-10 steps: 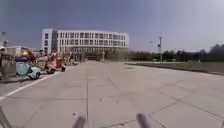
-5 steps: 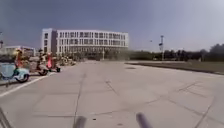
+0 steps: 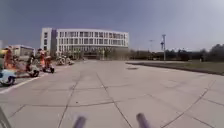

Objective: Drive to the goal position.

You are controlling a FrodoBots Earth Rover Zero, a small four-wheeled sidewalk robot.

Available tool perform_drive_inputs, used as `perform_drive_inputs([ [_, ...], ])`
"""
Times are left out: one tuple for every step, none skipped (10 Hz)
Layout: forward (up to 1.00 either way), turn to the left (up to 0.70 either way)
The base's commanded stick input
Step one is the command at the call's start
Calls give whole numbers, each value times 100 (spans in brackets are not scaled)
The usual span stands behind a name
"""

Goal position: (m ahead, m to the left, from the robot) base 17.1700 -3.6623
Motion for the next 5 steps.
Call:
perform_drive_inputs([
  [100,0],
  [100,0],
  [100,0],
  [100,0],
  [100,0],
])
